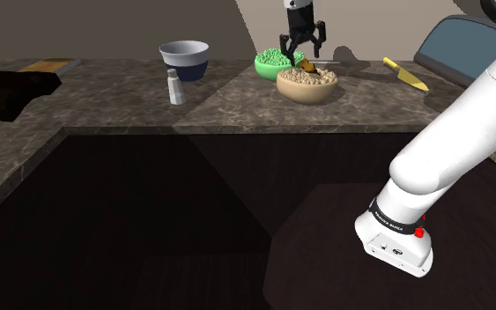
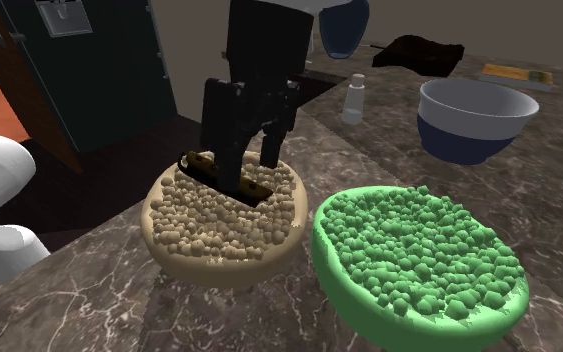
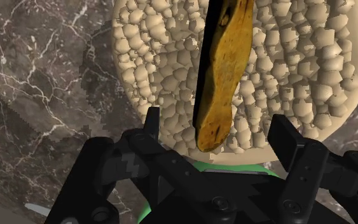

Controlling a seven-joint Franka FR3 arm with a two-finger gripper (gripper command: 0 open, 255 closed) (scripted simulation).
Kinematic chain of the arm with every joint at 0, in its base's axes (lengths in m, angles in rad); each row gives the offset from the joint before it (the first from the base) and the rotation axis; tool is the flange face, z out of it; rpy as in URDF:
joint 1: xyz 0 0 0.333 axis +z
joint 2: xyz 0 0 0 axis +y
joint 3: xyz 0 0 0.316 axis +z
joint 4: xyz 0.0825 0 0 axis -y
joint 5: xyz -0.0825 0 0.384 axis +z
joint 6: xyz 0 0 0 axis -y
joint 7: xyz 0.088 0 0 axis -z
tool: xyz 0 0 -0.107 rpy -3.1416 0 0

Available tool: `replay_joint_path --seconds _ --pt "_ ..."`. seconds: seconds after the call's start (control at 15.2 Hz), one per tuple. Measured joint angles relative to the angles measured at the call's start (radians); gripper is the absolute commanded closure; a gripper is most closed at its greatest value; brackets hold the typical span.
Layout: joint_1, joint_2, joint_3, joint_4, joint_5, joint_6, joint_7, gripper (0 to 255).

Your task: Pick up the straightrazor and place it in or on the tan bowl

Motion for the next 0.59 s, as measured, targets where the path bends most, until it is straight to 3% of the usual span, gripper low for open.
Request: replay_joint_path --seconds 0.2,0.59 --pt "0.000 0.000 0.000 0.000 0.000 0.000 0.000 0" --pt "0.009 0.046 0.016 0.166 -0.001 -0.122 0.000 0"
